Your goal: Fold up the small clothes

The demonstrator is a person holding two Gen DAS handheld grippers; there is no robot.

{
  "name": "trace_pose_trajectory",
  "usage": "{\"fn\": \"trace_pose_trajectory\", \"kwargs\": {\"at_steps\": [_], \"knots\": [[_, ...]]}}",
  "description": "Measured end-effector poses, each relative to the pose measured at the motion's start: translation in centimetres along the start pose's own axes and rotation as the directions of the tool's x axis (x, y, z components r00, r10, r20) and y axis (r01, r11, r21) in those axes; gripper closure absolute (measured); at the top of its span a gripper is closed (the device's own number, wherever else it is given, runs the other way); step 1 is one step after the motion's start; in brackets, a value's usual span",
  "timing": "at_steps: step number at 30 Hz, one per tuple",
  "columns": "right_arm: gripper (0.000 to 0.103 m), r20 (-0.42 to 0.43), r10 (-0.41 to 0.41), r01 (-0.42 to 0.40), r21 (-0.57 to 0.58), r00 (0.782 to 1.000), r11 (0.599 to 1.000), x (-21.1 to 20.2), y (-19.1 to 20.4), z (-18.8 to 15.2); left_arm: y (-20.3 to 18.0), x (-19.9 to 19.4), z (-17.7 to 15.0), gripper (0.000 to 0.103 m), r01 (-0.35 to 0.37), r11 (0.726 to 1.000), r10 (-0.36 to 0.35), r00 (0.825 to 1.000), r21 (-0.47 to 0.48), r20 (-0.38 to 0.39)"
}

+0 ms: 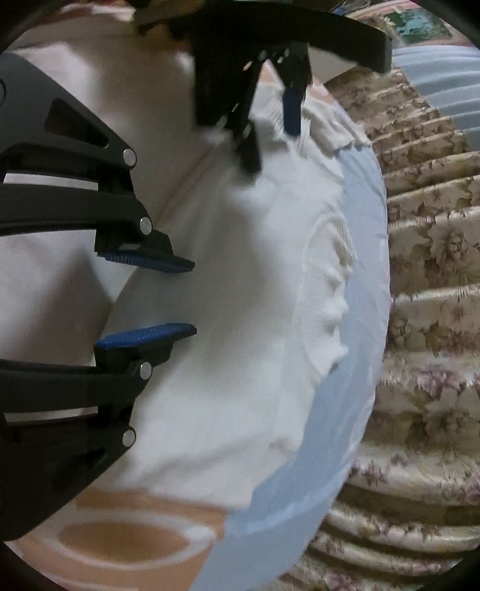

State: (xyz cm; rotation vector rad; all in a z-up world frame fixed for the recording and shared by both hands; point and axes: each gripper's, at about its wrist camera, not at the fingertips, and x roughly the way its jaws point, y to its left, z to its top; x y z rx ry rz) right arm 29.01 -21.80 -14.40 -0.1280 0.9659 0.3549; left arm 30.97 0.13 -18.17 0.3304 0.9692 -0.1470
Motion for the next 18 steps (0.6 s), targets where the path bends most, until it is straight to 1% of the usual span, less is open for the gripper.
{"fn": "trace_pose_trajectory", "kwargs": {"at_steps": [2,4,5,7,9,10,11,13,14,15,16,18], "knots": [[0.074,-0.003,-0.046,0.046,0.008,0.999,0.999,-0.8,-1.6,-0.9,1.5,-0.2,-0.8,0.024,0.012,0.999,-0.012,1.000,-0.031,-0.011],[0.075,-0.002,-0.062,0.062,0.041,0.998,0.997,-1.5,-3.3,-1.8,2.3,-0.4,-1.1,0.024,0.032,0.998,-0.032,0.999,-0.059,-0.011],[0.076,-0.001,-0.066,0.066,0.063,0.998,0.996,-1.8,-4.1,-2.2,2.4,-0.7,-1.2,0.024,0.033,0.997,-0.034,0.999,-0.070,-0.012],[0.078,0.007,-0.026,0.025,0.121,1.000,0.992,-2.3,-5.3,-2.5,2.0,-1.0,-1.0,0.025,0.008,0.997,-0.010,1.000,-0.076,-0.026],[0.074,0.005,-0.031,0.030,0.126,1.000,0.992,-2.5,-5.1,-2.3,1.9,-1.3,-0.6,0.020,-0.012,0.996,0.009,0.999,-0.090,-0.038],[0.072,0.002,-0.039,0.039,0.115,0.999,0.993,-2.5,-4.5,-2.0,2.0,-1.5,-0.4,0.012,-0.016,0.995,0.011,0.999,-0.101,-0.043],[0.067,0.002,-0.036,0.036,0.111,0.999,0.993,-2.5,-4.1,-1.7,2.2,-1.9,-0.2,0.010,-0.011,0.993,0.006,0.999,-0.117,-0.041],[0.064,0.008,-0.029,0.028,0.102,1.000,0.994,-2.8,-3.1,-1.0,2.7,-2.6,0.1,0.010,0.013,0.991,-0.017,0.999,-0.133,-0.034],[0.059,0.010,-0.034,0.032,0.095,0.999,0.995,-2.8,-2.6,-0.5,3.1,-3.1,0.2,0.010,0.026,0.990,-0.030,0.999,-0.137,-0.028],[0.051,0.012,-0.035,0.034,0.088,0.999,0.996,-2.9,-2.1,-0.1,3.4,-3.5,0.3,0.010,0.028,0.990,-0.032,0.999,-0.141,-0.024],[0.047,0.014,-0.039,0.038,0.083,0.999,0.996,-3.0,-1.6,0.3,3.8,-3.8,0.4,0.010,0.026,0.989,-0.029,0.999,-0.142,-0.020],[0.032,0.026,-0.044,0.042,0.076,0.999,0.996,-3.3,-0.8,1.1,4.9,-4.5,0.6,0.010,0.019,0.989,-0.020,1.000,-0.150,-0.006]]}}
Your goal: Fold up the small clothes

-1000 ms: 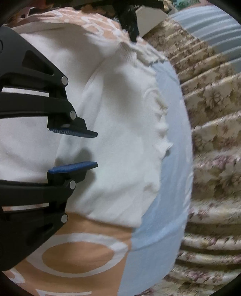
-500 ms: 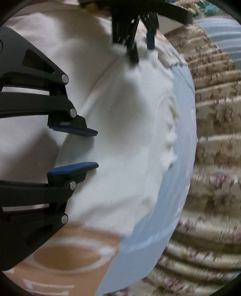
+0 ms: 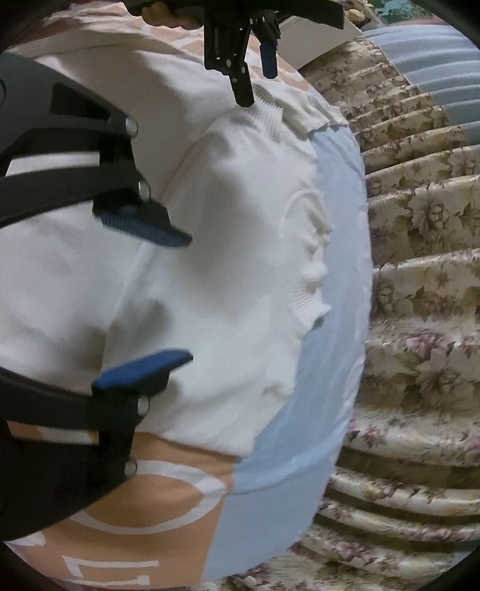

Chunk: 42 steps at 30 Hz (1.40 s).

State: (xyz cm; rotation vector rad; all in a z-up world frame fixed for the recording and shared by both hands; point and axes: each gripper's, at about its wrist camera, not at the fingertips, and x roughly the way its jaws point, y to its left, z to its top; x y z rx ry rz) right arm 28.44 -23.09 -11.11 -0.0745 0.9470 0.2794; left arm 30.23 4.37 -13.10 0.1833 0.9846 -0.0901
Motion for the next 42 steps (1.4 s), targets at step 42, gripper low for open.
{"fn": "trace_pose_trajectory", "kwargs": {"at_steps": [42], "knots": [[0.008,0.018,-0.327,0.328,-0.066,0.945,0.942,3.6,4.6,6.6,22.5,8.1,4.0,0.010,-0.070,0.997,0.068,0.996,-0.043,-0.051]]}}
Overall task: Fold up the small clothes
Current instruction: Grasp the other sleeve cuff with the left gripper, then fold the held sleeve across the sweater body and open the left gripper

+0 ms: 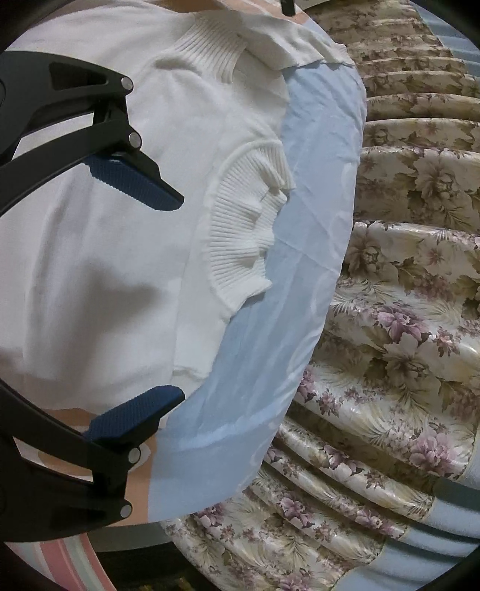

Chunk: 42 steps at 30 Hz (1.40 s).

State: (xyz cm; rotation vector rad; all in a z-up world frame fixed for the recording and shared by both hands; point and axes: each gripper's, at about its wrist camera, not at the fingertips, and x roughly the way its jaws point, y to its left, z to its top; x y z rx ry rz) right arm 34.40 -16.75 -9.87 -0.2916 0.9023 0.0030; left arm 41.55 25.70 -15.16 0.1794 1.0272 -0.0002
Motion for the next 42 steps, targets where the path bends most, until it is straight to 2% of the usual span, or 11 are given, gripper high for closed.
{"fn": "trace_pose_trajectory", "kwargs": {"at_steps": [7,10,13,15,18,20,21,27,31,35,42], "knots": [[0.007,0.014,-0.075,0.076,-0.114,0.997,0.991,0.2,1.3,-0.1,3.3,4.2,2.5,0.010,0.058,0.998,-0.058,0.998,0.005,-0.013],[0.007,0.035,-0.130,0.134,-0.187,0.991,0.973,0.2,2.2,-0.2,4.8,6.1,3.3,0.010,0.116,0.993,-0.116,0.993,-0.018,-0.029],[0.007,0.036,-0.130,0.135,-0.197,0.991,0.971,0.3,2.5,-0.1,6.0,7.1,3.9,0.012,0.166,0.985,-0.167,0.986,-0.051,-0.021],[0.007,0.023,-0.118,0.120,-0.184,0.993,0.976,0.5,2.5,-0.1,6.4,7.4,4.0,0.032,0.181,0.981,-0.182,0.983,-0.069,-0.019],[0.007,0.014,-0.113,0.114,-0.175,0.993,0.978,0.8,2.5,-0.3,6.4,7.4,3.9,0.050,0.182,0.980,-0.183,0.983,-0.076,-0.009],[0.007,0.011,-0.113,0.113,-0.174,0.994,0.978,0.9,2.5,-0.3,5.9,6.9,3.8,0.074,0.175,0.983,-0.176,0.984,-0.056,0.000],[0.007,0.011,-0.111,0.112,-0.171,0.994,0.979,0.9,2.5,-0.3,5.6,6.6,3.8,0.080,0.181,0.982,-0.181,0.983,-0.052,0.004],[0.008,0.014,-0.077,0.078,-0.124,0.997,0.989,0.6,1.8,-0.4,3.8,3.0,4.1,0.085,0.154,0.988,-0.152,0.985,-0.014,0.076],[0.008,0.024,-0.048,0.049,-0.080,0.999,0.996,0.0,0.7,-0.5,0.9,-1.4,3.7,0.085,0.183,0.983,-0.184,0.975,0.025,0.127],[0.008,0.030,-0.017,0.019,-0.048,0.999,0.999,-0.5,-0.1,-0.7,-5.7,-6.4,1.5,0.085,0.195,0.975,-0.211,0.964,0.108,0.164],[0.009,0.015,0.036,-0.036,-0.008,0.999,0.999,-0.6,-1.4,-2.0,-17.8,-9.3,-2.6,0.085,0.254,0.948,-0.279,0.954,0.192,0.114]]}}
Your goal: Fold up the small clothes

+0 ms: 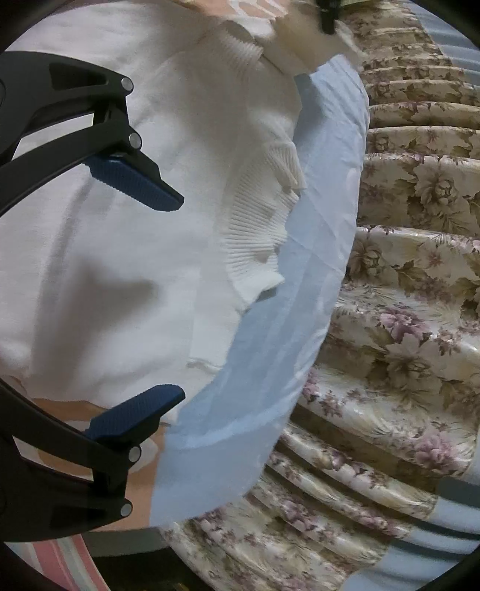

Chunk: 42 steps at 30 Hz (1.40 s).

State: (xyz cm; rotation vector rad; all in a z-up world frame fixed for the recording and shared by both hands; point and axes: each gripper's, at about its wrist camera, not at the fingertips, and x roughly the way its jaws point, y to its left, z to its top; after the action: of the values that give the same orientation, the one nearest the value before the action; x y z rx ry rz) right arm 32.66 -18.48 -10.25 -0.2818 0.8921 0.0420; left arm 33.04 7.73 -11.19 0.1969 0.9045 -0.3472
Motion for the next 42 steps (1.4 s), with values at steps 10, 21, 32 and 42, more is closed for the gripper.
{"fn": "trace_pose_trajectory", "kwargs": {"at_steps": [10,21,32,42], "knots": [[0.012,-0.015,0.063,-0.063,0.044,0.998,0.997,0.0,-1.8,-1.9,-11.5,3.9,-1.7,0.084,0.012,0.997,-0.006,0.996,0.070,-0.086],[0.015,-0.043,0.107,-0.103,0.079,0.993,0.991,0.4,-3.4,-3.4,-10.7,2.3,-3.2,0.032,-0.043,0.996,0.046,0.998,0.077,-0.033],[0.018,-0.033,0.218,-0.215,0.082,0.975,0.973,-0.8,-1.4,-3.3,-4.6,1.8,-4.3,0.029,-0.126,0.992,0.125,0.991,-0.022,-0.042],[0.040,-0.036,0.356,-0.357,-0.107,0.934,0.928,-1.9,7.9,1.9,-3.5,3.1,-5.0,0.029,-0.190,0.980,0.194,0.976,0.052,-0.103]]}}
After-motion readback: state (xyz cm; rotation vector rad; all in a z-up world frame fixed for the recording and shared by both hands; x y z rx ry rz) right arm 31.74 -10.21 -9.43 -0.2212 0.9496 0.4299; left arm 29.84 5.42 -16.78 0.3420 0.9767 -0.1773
